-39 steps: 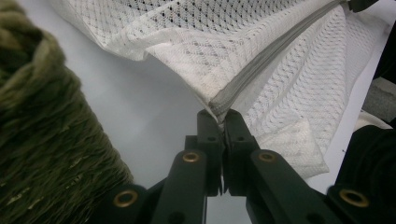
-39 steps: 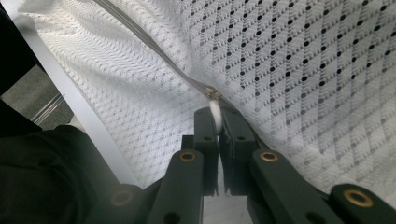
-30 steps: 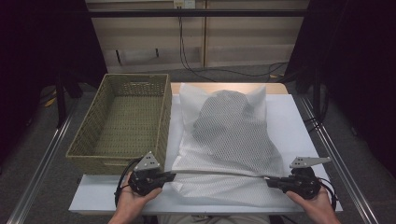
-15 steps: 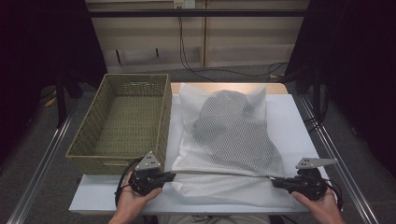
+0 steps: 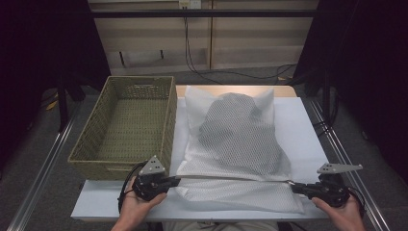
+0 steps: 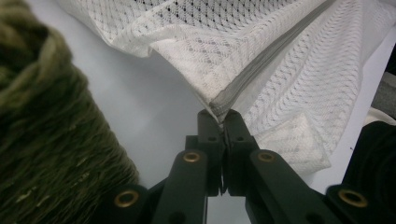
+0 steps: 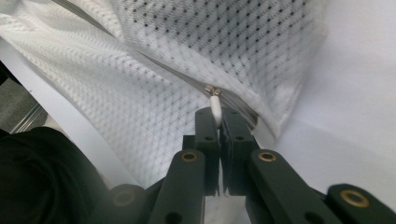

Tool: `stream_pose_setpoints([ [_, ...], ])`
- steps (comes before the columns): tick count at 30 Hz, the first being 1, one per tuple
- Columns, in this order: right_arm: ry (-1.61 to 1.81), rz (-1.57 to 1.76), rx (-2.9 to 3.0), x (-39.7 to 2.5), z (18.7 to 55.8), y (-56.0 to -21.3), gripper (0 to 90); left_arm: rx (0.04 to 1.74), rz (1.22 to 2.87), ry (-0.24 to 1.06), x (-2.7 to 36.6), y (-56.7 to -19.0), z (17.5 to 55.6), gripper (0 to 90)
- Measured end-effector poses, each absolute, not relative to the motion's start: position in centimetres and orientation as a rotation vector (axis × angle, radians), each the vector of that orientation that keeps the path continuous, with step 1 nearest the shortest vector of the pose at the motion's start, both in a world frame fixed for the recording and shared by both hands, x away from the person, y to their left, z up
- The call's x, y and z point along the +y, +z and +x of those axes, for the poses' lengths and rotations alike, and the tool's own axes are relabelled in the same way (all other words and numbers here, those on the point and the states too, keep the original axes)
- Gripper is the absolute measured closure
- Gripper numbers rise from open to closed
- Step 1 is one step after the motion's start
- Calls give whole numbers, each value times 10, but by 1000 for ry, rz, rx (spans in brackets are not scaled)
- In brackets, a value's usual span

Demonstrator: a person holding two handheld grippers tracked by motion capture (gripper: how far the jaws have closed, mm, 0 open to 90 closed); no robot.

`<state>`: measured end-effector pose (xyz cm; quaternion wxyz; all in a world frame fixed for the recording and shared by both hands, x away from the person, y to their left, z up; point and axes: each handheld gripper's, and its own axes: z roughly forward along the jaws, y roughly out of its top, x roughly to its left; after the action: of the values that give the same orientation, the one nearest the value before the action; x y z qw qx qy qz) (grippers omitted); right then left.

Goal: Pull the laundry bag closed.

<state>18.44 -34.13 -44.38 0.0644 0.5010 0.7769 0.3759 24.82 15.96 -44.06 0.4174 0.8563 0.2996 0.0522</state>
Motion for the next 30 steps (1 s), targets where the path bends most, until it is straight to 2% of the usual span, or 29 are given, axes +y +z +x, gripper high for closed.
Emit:
stream_pose_setpoints([
  [12, 1110, 1588, 2329, -355, 190, -448, 872, 745, 2146, 110, 160, -442, 251, 881],
  [30, 1028, 1540, 2364, -348, 189, -454, 867, 733, 2165, 81, 154, -450, 253, 878],
])
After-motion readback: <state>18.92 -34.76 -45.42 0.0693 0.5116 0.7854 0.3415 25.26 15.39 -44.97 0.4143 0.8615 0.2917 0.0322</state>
